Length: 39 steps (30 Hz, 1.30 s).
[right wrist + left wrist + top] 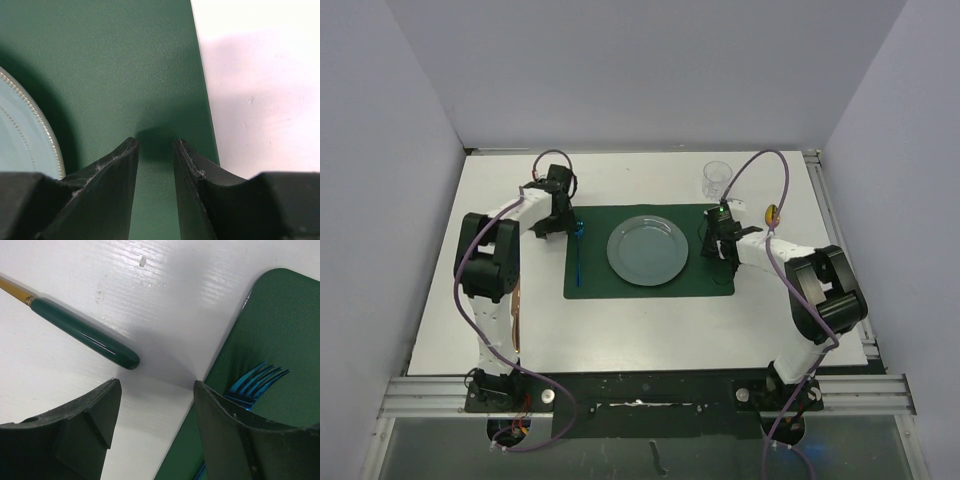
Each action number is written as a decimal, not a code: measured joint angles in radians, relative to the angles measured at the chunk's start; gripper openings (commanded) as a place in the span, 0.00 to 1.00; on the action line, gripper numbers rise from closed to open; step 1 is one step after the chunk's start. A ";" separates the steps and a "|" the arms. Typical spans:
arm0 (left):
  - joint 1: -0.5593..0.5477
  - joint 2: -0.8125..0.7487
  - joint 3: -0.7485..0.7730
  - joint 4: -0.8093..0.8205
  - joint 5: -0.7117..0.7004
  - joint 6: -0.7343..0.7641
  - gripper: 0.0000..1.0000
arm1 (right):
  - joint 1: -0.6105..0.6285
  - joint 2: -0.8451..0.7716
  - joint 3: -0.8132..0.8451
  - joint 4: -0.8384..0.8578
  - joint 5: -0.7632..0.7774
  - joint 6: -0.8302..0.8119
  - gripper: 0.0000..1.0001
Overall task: Set the dinner table for one person
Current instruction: Adjust the napkin at the center of the board.
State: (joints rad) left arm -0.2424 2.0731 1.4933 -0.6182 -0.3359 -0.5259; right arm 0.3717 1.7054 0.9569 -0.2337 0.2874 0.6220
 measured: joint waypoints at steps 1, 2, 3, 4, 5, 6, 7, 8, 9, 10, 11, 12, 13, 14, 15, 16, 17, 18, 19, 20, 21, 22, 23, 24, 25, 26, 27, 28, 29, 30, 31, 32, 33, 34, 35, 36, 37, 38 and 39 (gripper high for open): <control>-0.001 0.001 0.003 0.000 0.000 0.001 0.59 | 0.000 0.000 -0.006 -0.001 -0.001 0.002 0.34; -0.002 0.002 0.004 -0.002 -0.001 0.003 0.60 | 0.000 0.000 -0.007 -0.005 -0.001 0.004 0.34; -0.003 0.003 0.006 -0.003 -0.002 0.005 0.60 | 0.000 0.000 -0.007 -0.008 -0.001 0.005 0.34; -0.003 0.003 0.006 -0.003 -0.004 0.006 0.60 | 0.000 0.000 -0.006 -0.007 0.000 0.005 0.34; -0.004 0.003 0.006 -0.003 -0.006 0.007 0.60 | 0.000 0.000 -0.005 -0.008 0.000 0.004 0.34; -0.005 0.003 0.006 -0.003 -0.008 0.007 0.60 | 0.000 0.000 -0.005 -0.009 0.001 0.004 0.34; -0.005 0.003 0.006 -0.003 -0.009 0.007 0.60 | 0.000 0.000 -0.003 -0.013 0.002 0.003 0.34; -0.005 0.003 0.006 -0.003 -0.010 0.007 0.60 | 0.000 0.000 0.000 -0.016 0.003 0.003 0.34; -0.005 0.003 0.006 -0.003 -0.011 0.007 0.60 | 0.000 0.000 0.003 -0.021 0.006 0.002 0.34; -0.006 0.003 0.006 -0.003 -0.012 0.007 0.60 | 0.000 0.000 0.008 -0.026 0.010 -0.001 0.34; -0.006 0.003 0.006 -0.003 -0.012 0.008 0.60 | 0.000 0.000 0.014 -0.031 0.015 -0.003 0.34; -0.006 0.005 0.008 -0.005 -0.012 0.008 0.60 | 0.000 0.000 0.020 -0.035 0.020 -0.005 0.34; -0.006 0.007 0.012 -0.008 -0.012 0.010 0.60 | -0.001 0.000 0.025 -0.037 0.023 -0.008 0.34; -0.006 0.010 0.017 -0.011 -0.012 0.011 0.59 | -0.003 -0.003 0.029 -0.039 0.026 -0.010 0.35; -0.006 0.013 0.021 -0.014 -0.012 0.011 0.60 | -0.005 -0.006 0.030 -0.040 0.029 -0.012 0.34; -0.007 0.016 0.026 -0.016 -0.012 0.012 0.60 | -0.006 -0.013 0.031 -0.044 0.034 -0.012 0.34; -0.007 0.019 0.031 -0.016 -0.012 0.012 0.59 | -0.006 -0.017 0.031 -0.047 0.036 -0.012 0.35; -0.007 0.020 0.032 -0.016 -0.012 0.012 0.60 | -0.007 -0.022 0.031 -0.049 0.037 -0.012 0.34; -0.008 0.021 0.033 -0.016 -0.012 0.012 0.60 | -0.007 -0.027 0.030 -0.050 0.038 -0.011 0.34; -0.008 0.021 0.033 -0.016 -0.012 0.012 0.60 | -0.007 -0.029 0.029 -0.050 0.039 -0.011 0.35; -0.008 0.021 0.034 -0.016 -0.012 0.013 0.60 | -0.007 -0.030 0.028 -0.050 0.038 -0.011 0.34; -0.008 0.021 0.034 -0.016 -0.012 0.013 0.60 | -0.009 -0.030 0.024 -0.048 0.038 -0.010 0.34; -0.008 0.021 0.034 -0.016 -0.012 0.013 0.60 | -0.011 -0.030 0.020 -0.048 0.037 -0.009 0.34; -0.008 0.021 0.034 -0.016 -0.012 0.013 0.60 | -0.011 -0.030 0.013 -0.048 0.036 -0.007 0.34; -0.008 0.021 0.034 -0.016 -0.012 0.013 0.60 | -0.011 -0.030 0.007 -0.048 0.034 -0.006 0.34; -0.008 0.021 0.034 -0.016 -0.013 0.013 0.60 | -0.011 -0.030 0.001 -0.048 0.033 -0.003 0.34; -0.008 0.021 0.034 -0.016 -0.013 0.013 0.60 | -0.011 -0.030 -0.005 -0.049 0.031 -0.001 0.34; -0.008 0.021 0.034 -0.016 -0.013 0.013 0.60 | -0.011 -0.030 -0.008 -0.051 0.031 0.000 0.34; -0.009 0.021 0.034 -0.016 -0.014 0.013 0.60 | -0.011 -0.030 -0.009 -0.052 0.029 0.002 0.34; -0.009 0.021 0.034 -0.016 -0.016 0.013 0.60 | -0.011 -0.030 -0.009 -0.052 0.027 0.004 0.34; -0.010 0.021 0.034 -0.016 -0.016 0.014 0.60 | -0.011 -0.030 -0.009 -0.051 0.027 0.006 0.34; -0.010 0.021 0.034 -0.016 -0.018 0.013 0.60 | -0.011 -0.030 -0.009 -0.051 0.026 0.008 0.34; -0.010 0.021 0.034 -0.016 -0.019 0.014 0.60 | -0.011 -0.030 -0.009 -0.052 0.026 0.008 0.34; -0.010 0.021 0.034 -0.016 -0.019 0.013 0.60 | -0.011 -0.030 -0.009 -0.052 0.026 0.010 0.34; -0.010 0.021 0.034 -0.016 -0.019 0.013 0.60 | -0.011 -0.030 -0.009 -0.052 0.025 0.011 0.34; -0.010 0.021 0.034 -0.016 -0.019 0.013 0.60 | -0.011 -0.030 -0.009 -0.052 0.024 0.012 0.34; -0.011 0.021 0.034 -0.016 -0.020 0.013 0.60 | -0.011 -0.030 -0.009 -0.053 0.023 0.012 0.34; -0.011 0.021 0.034 -0.016 -0.021 0.013 0.61 | -0.011 -0.030 -0.009 -0.053 0.023 0.013 0.35; -0.011 0.021 0.034 -0.016 -0.023 0.011 0.62 | -0.011 -0.030 -0.009 -0.053 0.023 0.014 0.36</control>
State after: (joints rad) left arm -0.2535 2.0945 1.5269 -0.6338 -0.3588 -0.5148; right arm 0.3607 1.6756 0.9482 -0.2863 0.3103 0.6357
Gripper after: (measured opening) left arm 0.600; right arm 0.342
